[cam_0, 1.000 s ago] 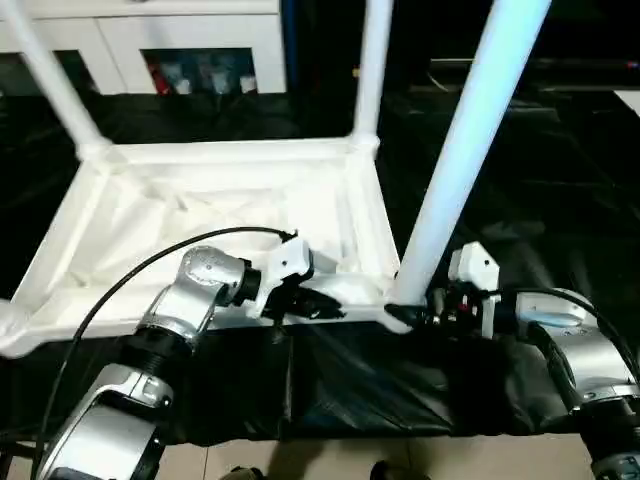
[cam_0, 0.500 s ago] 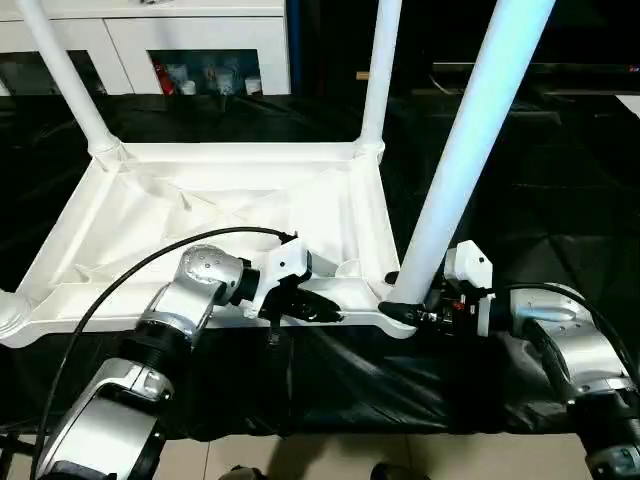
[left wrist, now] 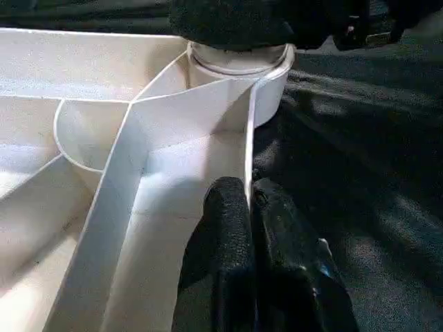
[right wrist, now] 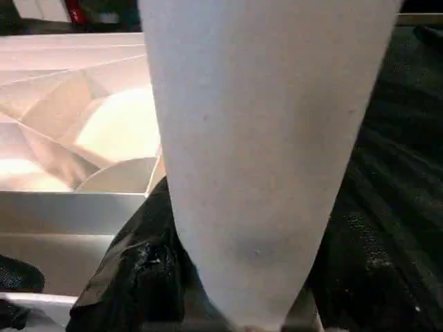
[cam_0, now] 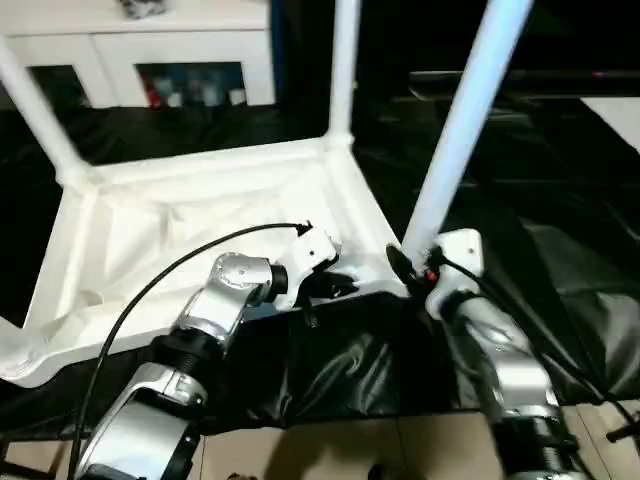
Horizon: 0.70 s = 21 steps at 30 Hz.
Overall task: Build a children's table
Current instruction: Rotate leg to tighten
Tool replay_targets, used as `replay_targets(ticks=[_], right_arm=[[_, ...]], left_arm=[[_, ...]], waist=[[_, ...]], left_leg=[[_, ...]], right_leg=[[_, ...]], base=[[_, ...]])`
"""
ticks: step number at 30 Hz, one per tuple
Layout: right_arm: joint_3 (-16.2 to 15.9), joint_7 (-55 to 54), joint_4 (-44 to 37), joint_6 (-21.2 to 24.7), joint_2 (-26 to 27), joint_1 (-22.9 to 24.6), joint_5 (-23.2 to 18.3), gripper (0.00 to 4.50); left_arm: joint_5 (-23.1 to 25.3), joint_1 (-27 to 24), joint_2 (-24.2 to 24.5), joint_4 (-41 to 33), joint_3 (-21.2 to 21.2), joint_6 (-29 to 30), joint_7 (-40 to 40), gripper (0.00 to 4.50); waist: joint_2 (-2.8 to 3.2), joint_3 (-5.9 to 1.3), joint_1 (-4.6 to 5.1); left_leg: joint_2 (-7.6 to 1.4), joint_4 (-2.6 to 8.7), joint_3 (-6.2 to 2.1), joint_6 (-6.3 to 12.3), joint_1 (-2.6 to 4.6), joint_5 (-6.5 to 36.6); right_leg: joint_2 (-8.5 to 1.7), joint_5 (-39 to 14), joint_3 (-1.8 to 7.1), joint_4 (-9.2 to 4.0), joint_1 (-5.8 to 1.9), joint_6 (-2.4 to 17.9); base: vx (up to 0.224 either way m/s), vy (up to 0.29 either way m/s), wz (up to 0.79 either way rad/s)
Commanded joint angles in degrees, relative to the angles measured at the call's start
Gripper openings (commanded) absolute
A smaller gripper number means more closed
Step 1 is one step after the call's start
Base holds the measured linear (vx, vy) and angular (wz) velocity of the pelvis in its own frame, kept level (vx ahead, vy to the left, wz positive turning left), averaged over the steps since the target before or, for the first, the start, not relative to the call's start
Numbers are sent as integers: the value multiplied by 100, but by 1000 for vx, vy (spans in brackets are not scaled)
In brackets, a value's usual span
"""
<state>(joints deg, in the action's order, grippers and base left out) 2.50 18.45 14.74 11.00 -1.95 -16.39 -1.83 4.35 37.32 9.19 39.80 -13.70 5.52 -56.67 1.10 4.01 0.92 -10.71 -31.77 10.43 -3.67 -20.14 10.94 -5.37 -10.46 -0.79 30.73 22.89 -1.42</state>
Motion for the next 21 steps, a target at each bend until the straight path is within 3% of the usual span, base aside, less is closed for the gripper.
replay_targets(ticks=[1,3,6,7,8,9,10,12,13,14,15,16,17,18,19,20,21], right_arm=[[-874,348,206,315,371,79,-77,254],[-757,483,41,389,154,135,-120,274],[-816,706,-80,297,-142,194,3,313],[-826,861,-170,223,-332,242,38,315],[-819,939,-230,180,-449,275,57,315],[-753,1138,-363,118,-675,342,15,315],[-646,1359,-515,57,-923,425,-34,315],[-242,1904,-832,58,-1498,576,-338,315],[-242,1904,-832,58,-1498,576,-338,315],[-85,2113,-970,94,-1678,638,-513,315],[60,2373,-1167,154,-1919,736,-757,314],[117,2594,-1316,212,-2075,811,-930,314],[117,2594,-1316,212,-2075,811,-930,314],[183,2925,-1538,325,-2300,937,-1160,314],[230,3108,-1692,394,-2436,1028,-1293,314],[258,3213,-1785,434,-2517,1085,-1371,314],[285,3354,-1949,554,-2613,1169,-1516,314]], left_arm=[[34,-25,-332,193,-289,-39,64,0],[44,-34,-208,172,-266,-92,-41,0],[42,-46,-129,155,-249,-147,-97,0],[40,-61,-90,136,-245,-216,-119,0],[31,-76,-72,116,-240,-247,-133,0],[6,-113,-37,64,-229,-290,-175,0],[-23,-163,0,-3,-216,-327,-217,0],[-93,-278,73,-196,-116,-267,-174,0],[-93,-278,73,-196,-116,-267,-174,0],[-187,-342,92,-330,-33,-135,-183,0],[-331,-451,129,-549,66,-12,-260,27],[-406,-525,154,-706,141,1,-237,44],[-406,-525,154,-706,141,1,-237,44],[-552,-645,186,-982,285,144,-186,58],[-649,-777,269,-1263,331,252,-252,62],[-711,-866,329,-1450,351,321,-314,68],[-868,-1072,447,-1884,484,526,-331,68]], waist=[[34,-146,35],[-10,-176,46],[-1,-195,-7],[-14,-195,-25],[-66,-208,-27],[-60,-218,-54],[-93,-217,-70],[-98,-250,-166],[-105,-247,-173],[-141,-262,-186],[-181,-254,-189],[-154,-272,-209],[-167,-277,-229],[-165,-320,-245],[-220,-327,-238],[-158,-374,-272],[-162,-378,-256]], left_leg=[[-159,568,-166,-209,48,3225],[-162,552,-135,-117,30,3024],[-172,516,-69,-34,21,2612],[-168,503,-54,19,7,2504],[-166,492,-42,57,-2,2434],[-171,478,-32,114,-4,2266],[-179,473,-27,154,-10,2188],[-205,428,10,324,-13,1786],[-201,415,23,377,-26,1705],[-202,394,36,462,-43,1558],[-190,372,46,522,-79,1442],[-198,369,40,545,-79,1348],[-199,339,50,623,-93,1169],[-206,309,53,704,-101,907],[-205,283,69,767,-118,790],[-213,231,72,898,-112,370],[-202,201,80,1020,-127,76]], right_leg=[[-147,-3141,30,-462,-18,559],[-159,-2799,70,-433,-32,719],[-154,-2207,110,-382,-55,931],[-163,-2158,117,-369,-73,974],[-168,-2173,121,-370,-85,979],[-185,-2174,132,-356,-91,1007],[-187,-2171,130,-359,-105,1004],[-180,-1748,141,-307,-148,1095],[-170,-1640,140,-293,-149,1129],[-184,-1547,138,-260,-165,1191],[-185,-1618,130,-256,-167,1173],[-189,-1566,128,-234,-182,1187],[-185,-1386,123,-208,-191,1248],[-189,-1030,116,-151,-214,1339],[-172,-823,111,-133,-218,1375],[-167,-80,112,-32,-224,1526],[-124,511,92,27,-216,1657]], base=[[0,0,0],[0,0,0],[0,0,0],[0,0,0],[0,0,0],[0,0,0],[0,0,0],[0,0,0],[0,0,0],[0,0,0],[0,0,0],[0,0,0],[0,0,0],[0,0,0],[51,-19,-1],[51,-19,-1],[56,-18,-2]])
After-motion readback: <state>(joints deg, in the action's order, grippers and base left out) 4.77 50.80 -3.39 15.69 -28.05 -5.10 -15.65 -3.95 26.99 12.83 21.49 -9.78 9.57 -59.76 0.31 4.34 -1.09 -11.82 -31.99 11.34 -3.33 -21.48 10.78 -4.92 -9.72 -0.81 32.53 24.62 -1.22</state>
